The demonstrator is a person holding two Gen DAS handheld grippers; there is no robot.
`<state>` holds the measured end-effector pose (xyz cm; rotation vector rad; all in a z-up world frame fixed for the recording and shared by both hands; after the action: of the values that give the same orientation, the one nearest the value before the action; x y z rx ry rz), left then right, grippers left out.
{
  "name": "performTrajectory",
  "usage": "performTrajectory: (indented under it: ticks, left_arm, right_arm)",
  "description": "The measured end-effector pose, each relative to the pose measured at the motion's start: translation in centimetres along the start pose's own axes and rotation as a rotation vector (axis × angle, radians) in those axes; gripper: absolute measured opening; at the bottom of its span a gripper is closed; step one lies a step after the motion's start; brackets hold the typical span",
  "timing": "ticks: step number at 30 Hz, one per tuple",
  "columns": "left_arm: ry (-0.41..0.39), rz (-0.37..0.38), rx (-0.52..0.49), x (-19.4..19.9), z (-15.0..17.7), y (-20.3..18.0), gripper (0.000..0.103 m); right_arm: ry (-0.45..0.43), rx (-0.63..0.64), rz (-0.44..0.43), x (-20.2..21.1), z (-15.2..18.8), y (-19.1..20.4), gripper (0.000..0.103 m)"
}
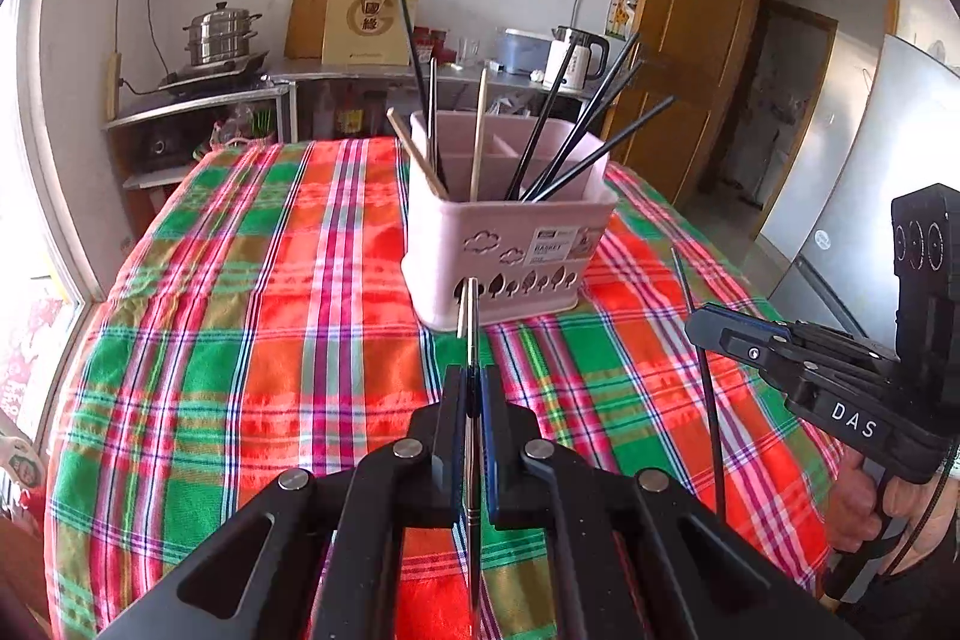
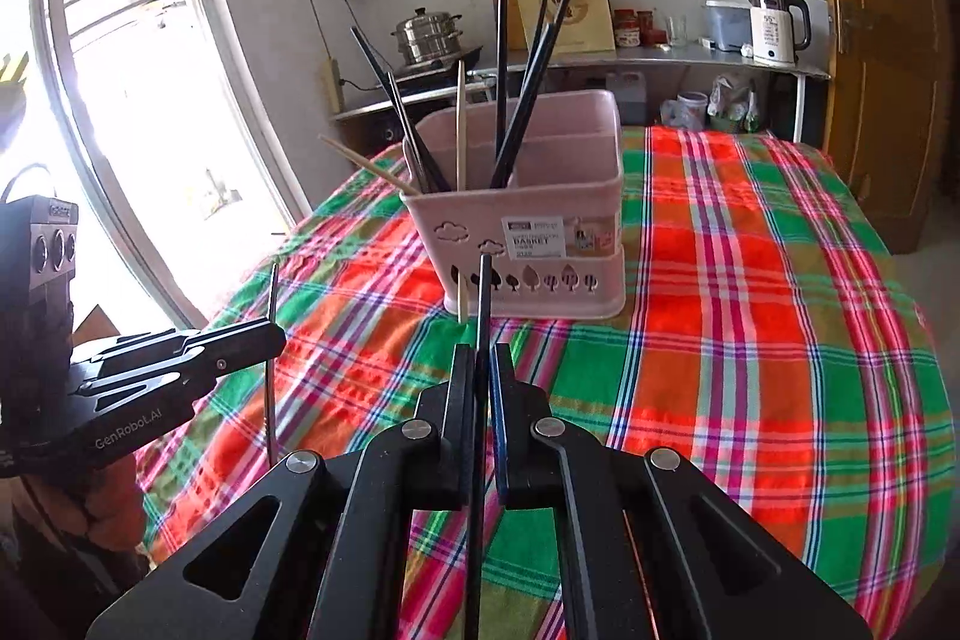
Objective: Organize utensils
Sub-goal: 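Carry the metal chopstick over the pink basket with left gripper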
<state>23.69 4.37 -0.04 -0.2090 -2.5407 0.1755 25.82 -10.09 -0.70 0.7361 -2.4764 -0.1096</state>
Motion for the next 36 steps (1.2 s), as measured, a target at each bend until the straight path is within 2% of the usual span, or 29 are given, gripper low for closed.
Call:
performTrajectory:
  ticks: [7,11,19,28,32,36]
  left_arm:
    - [-0.073,0.022,-0.034,1.9,-3.1,-1.5,0.004]
    - [-0.089,0.027,-0.043,2.4,-3.4,-1.9,0.004]
    - [-0.065,0.036,-0.032,2.0,-2.2,-1.8,0.004]
    - [-0.06,0.053,-0.034,2.4,-2.9,-1.9,0.004]
    - [-0.06,0.057,-0.043,2.1,-4.2,-1.9,0.004]
    - [-0.083,0.052,-0.039,2.0,-7.1,-1.4,0.004]
  right_arm:
    - [-0.119,0.017,0.009,3.5,-3.5,0.2,0.005]
    - [-0.161,0.026,0.01,5.0,-4.4,0.4,0.005]
    - [-0.164,0.026,0.008,6.0,-4.0,0.4,0.005]
    - [-0.173,0.044,0.001,6.5,-4.7,0.8,0.005]
    - [-0.178,0.066,0.0,6.1,-5.7,1.1,0.005]
    - [-0.201,0.081,-0.011,5.8,-7.5,1.5,0.005]
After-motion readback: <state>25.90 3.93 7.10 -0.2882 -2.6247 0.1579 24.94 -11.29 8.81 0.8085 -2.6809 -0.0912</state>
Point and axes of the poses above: each gripper's, at about its wrist camera, not at the fingertips, and x roughly against the way its jaws point, y to its left, z to its underside, the point moved 7 cm from there along -x, roughly the way its jaws point, and after that the axes turned 7 degrees about -y, right-handed, at the moved point
